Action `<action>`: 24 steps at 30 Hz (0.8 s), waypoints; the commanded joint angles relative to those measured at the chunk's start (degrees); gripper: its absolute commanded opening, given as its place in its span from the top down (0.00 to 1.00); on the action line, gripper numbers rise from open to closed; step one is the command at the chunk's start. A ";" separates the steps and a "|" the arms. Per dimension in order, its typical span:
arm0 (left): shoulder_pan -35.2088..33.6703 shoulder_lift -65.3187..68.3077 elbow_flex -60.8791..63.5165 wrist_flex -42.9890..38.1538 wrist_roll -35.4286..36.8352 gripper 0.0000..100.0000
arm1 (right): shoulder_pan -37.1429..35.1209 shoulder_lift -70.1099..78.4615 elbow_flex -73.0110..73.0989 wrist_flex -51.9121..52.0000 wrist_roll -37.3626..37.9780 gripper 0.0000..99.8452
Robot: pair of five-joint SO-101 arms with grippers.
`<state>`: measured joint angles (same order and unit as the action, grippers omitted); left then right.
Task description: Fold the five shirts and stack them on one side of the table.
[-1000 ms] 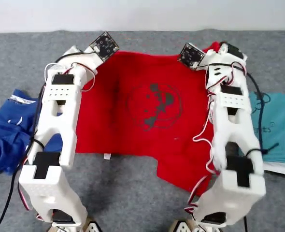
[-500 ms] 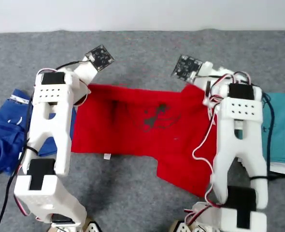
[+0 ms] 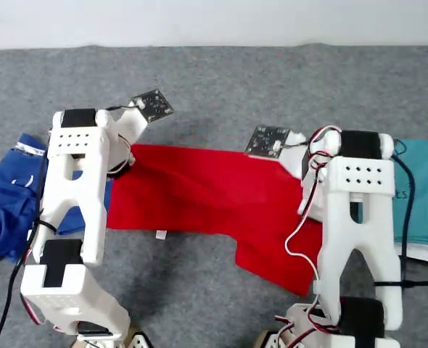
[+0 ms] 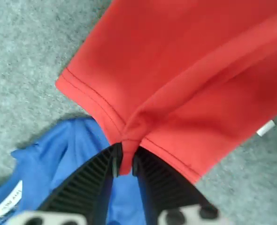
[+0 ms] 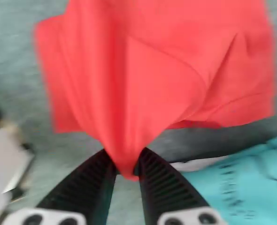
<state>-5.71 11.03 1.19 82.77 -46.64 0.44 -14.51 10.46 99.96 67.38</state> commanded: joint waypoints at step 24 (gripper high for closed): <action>-4.04 -24.00 5.32 5.10 3.34 0.83 | -1.54 -21.23 11.87 1.80 -11.96 0.77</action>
<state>-9.14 -7.34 6.55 87.78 -44.79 -0.88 -34.02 22.68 100.48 56.22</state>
